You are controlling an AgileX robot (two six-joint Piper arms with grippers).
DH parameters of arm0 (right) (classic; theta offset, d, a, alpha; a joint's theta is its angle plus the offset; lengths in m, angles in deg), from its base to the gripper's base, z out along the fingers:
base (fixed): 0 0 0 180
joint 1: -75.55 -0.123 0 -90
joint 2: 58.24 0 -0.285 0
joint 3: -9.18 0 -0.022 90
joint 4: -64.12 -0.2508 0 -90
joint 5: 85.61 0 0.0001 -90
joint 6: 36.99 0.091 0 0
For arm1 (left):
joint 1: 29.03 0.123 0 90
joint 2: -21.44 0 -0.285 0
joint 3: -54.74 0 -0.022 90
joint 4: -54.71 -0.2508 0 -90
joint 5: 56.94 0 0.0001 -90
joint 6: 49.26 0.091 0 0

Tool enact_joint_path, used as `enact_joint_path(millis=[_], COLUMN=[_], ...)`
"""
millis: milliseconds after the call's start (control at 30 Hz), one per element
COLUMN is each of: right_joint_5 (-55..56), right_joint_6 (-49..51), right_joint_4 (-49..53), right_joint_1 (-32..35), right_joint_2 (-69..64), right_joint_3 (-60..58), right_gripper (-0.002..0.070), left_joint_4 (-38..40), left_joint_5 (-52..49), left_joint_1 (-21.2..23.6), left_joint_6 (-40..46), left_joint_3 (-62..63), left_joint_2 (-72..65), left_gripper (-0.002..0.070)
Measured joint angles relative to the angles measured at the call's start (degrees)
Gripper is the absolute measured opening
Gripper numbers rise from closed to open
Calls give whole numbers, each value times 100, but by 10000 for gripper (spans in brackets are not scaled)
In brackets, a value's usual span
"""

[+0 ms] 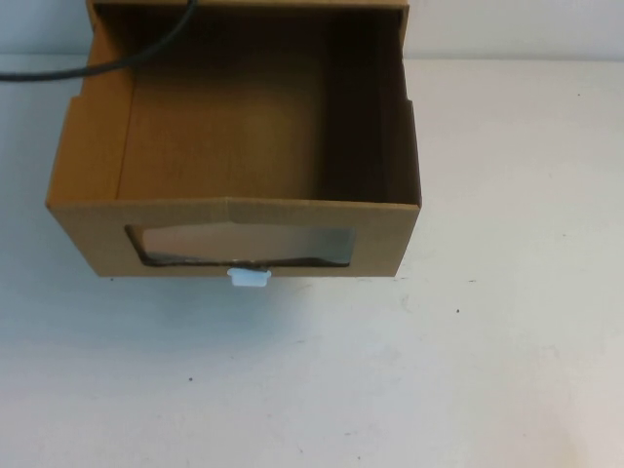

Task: Close the shoe box
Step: Press the shoe box with left arm

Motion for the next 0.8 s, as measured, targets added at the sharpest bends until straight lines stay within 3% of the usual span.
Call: enact_joint_path(millis=[167, 367, 800], right_joint_5=[0, 0, 16], right_joint_6=[0, 0, 0], right_joint_4=[0, 0, 0], right_joint_1=[0, 0, 0], right_joint_2=[0, 0, 0], right_joint_3=[0, 0, 0], right_gripper=[-13, -13, -13], left_joint_4=[276, 603, 921], left_joint_5=[-800, -1065, -921], left_joint_1=[0, 0, 0], left_joint_6=[47, 14, 275], left_joint_3=[1921, 3473, 3783], left_joint_2=[-1485, -2820, -3574], left_gripper=[-2, -2, -2])
